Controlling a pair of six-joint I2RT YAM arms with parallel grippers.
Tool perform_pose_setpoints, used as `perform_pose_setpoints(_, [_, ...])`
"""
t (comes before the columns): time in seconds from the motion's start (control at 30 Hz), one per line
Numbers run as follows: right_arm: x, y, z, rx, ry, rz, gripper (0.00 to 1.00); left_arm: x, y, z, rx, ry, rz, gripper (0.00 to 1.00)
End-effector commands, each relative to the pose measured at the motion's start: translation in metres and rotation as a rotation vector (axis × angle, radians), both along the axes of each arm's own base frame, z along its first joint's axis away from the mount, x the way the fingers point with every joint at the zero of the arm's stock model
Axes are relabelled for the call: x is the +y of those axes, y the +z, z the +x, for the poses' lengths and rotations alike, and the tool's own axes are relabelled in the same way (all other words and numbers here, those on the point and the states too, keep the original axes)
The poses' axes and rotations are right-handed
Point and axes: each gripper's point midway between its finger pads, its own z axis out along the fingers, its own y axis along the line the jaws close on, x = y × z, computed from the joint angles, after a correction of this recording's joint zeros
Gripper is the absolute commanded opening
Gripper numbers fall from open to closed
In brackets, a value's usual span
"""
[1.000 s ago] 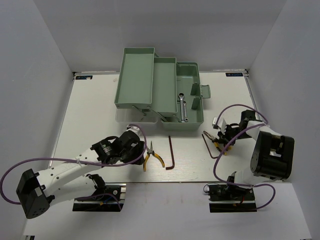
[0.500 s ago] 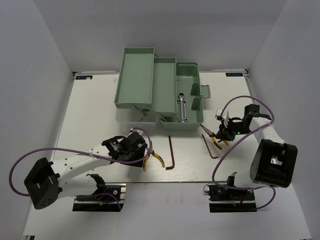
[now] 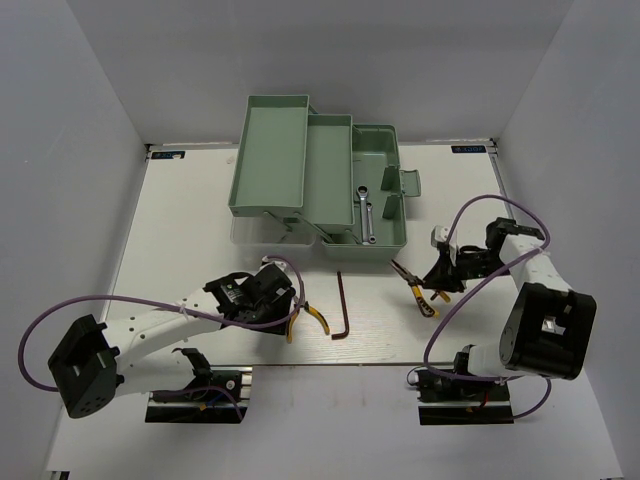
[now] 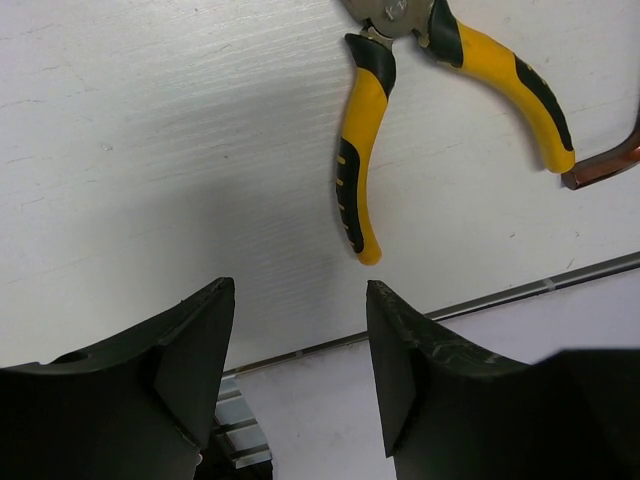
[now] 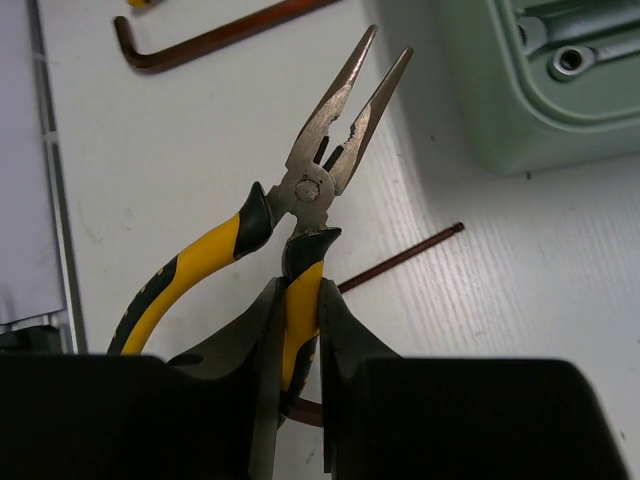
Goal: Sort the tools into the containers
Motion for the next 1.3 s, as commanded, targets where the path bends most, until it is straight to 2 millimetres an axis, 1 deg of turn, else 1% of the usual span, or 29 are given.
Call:
perform_pose_setpoints(0.0, [0.017,0.029,-0.016,-0.024,0.086,0.127,0.00,-0.006,0.005,0.002,-0.013,-0.004,-0.028,0.66])
perform_pose_setpoints(0.1, [0.022,0.037,-0.015,-0.035,0.081,0.156,0.00,-0.008,0.005,0.001,-0.013,-0.013,-0.028,0.66])
perform_pose_setpoints(0.2, [0.027,0.053,-0.007,-0.060,0.059,0.214,0.00,-0.007,0.003,0.000,-0.008,-0.013,-0.021,0.66])
perform_pose_setpoints(0.23, [0.028,0.057,-0.006,-0.036,0.040,0.223,0.00,-0.007,0.003,0.000,-0.007,-0.013,-0.021,0.66])
perform_pose_setpoints(0.27, [0.028,0.062,0.000,-0.050,0.032,0.228,0.00,-0.009,0.006,0.002,-0.013,-0.013,-0.028,0.66])
perform_pose_setpoints(0.3, [0.029,0.067,0.008,-0.083,0.022,0.244,0.00,-0.009,0.005,0.002,-0.008,-0.013,-0.021,0.66])
perform_pose_setpoints(0.33, [0.028,0.067,0.009,-0.033,-0.012,0.255,0.00,-0.011,0.005,0.003,-0.013,-0.013,-0.028,0.66])
perform_pose_setpoints(0.4, [0.028,0.072,0.022,-0.114,-0.018,0.252,0.00,-0.010,0.003,0.003,-0.008,-0.013,-0.021,0.66])
perform_pose_setpoints(0.43, [0.028,0.071,0.026,-0.095,-0.043,0.259,0.00,-0.010,0.003,0.003,-0.007,-0.013,-0.021,0.66])
perform_pose_setpoints(0.47, [0.029,0.070,0.026,-0.086,-0.052,0.265,0.00,-0.013,0.004,0.003,-0.006,-0.017,-0.033,0.66])
perform_pose_setpoints(0.5, [0.030,0.074,0.027,-0.115,-0.056,0.261,0.00,-0.012,0.002,0.002,-0.003,-0.025,-0.023,0.66])
perform_pose_setpoints(0.53, [0.029,0.073,0.039,-0.118,-0.085,0.254,0.00,-0.015,0.005,0.004,-0.008,-0.026,-0.030,0.66])
perform_pose_setpoints(0.57, [0.030,0.070,0.038,-0.118,-0.098,0.249,0.00,-0.014,0.003,0.004,-0.003,-0.025,-0.023,0.66])
perform_pose_setpoints(0.6, [0.032,0.068,0.037,-0.086,-0.123,0.251,0.00,-0.016,0.006,0.005,-0.008,-0.026,-0.030,0.66])
perform_pose_setpoints(0.63, [0.030,0.071,0.054,-0.163,-0.135,0.228,0.00,-0.016,0.006,0.005,-0.009,-0.026,-0.030,0.66])
perform_pose_setpoints(0.67, [0.031,0.066,0.054,-0.155,-0.143,0.226,0.00,-0.016,0.004,0.005,-0.002,-0.025,-0.021,0.66])
perform_pose_setpoints(0.7, [0.031,0.069,0.060,-0.174,-0.155,0.225,0.00,-0.018,0.006,0.006,-0.008,-0.026,-0.029,0.66])
perform_pose_setpoints(0.77, [0.033,0.068,0.067,-0.168,-0.174,0.210,0.00,-0.019,0.006,0.005,-0.007,-0.035,-0.029,0.66])
perform_pose_setpoints(0.83, [0.034,0.070,0.079,-0.192,-0.192,0.209,0.00,-0.019,0.004,0.004,-0.002,-0.035,-0.021,0.66])
perform_pose_setpoints(0.93, [0.042,0.075,0.085,-0.189,-0.205,0.225,0.00,-0.017,0.002,0.005,-0.001,-0.031,-0.006,0.66])
perform_pose_setpoints(0.97, [0.047,0.083,0.092,-0.219,-0.205,0.238,0.00,-0.017,0.002,0.005,-0.001,-0.031,-0.006,0.66])
perform_pose_setpoints(1.03, [0.057,0.095,0.097,-0.215,-0.203,0.263,0.00,-0.017,0.000,0.005,0.004,-0.031,0.001,0.66])
perform_pose_setpoints(1.07, [0.059,0.100,0.105,-0.213,-0.222,0.273,0.00,-0.016,-0.002,0.006,0.003,-0.027,0.013,0.66])
perform_pose_setpoints(1.1, [0.068,0.103,0.106,-0.194,-0.218,0.275,0.00,-0.018,0.000,0.008,-0.003,-0.027,0.006,0.66])
perform_pose_setpoints(1.13, [0.077,0.126,0.114,-0.244,-0.197,0.286,0.00,-0.015,-0.003,0.006,0.010,-0.027,0.023,0.66])
perform_pose_setpoints(1.17, [0.080,0.121,0.122,-0.205,-0.223,0.278,0.00,-0.014,-0.003,0.007,0.003,-0.024,0.028,0.66])
perform_pose_setpoints(1.2, [0.094,0.132,0.126,-0.219,-0.216,0.275,0.00,-0.016,-0.003,0.008,-0.002,-0.029,0.038,0.66])
perform_pose_setpoints(1.23, [0.098,0.143,0.134,-0.237,-0.229,0.272,0.00,-0.016,-0.003,0.008,-0.002,-0.029,0.038,0.66])
perform_pose_setpoints(1.27, [0.103,0.139,0.140,-0.209,-0.244,0.269,0.00,-0.015,-0.003,0.010,-0.011,-0.024,0.045,0.66])
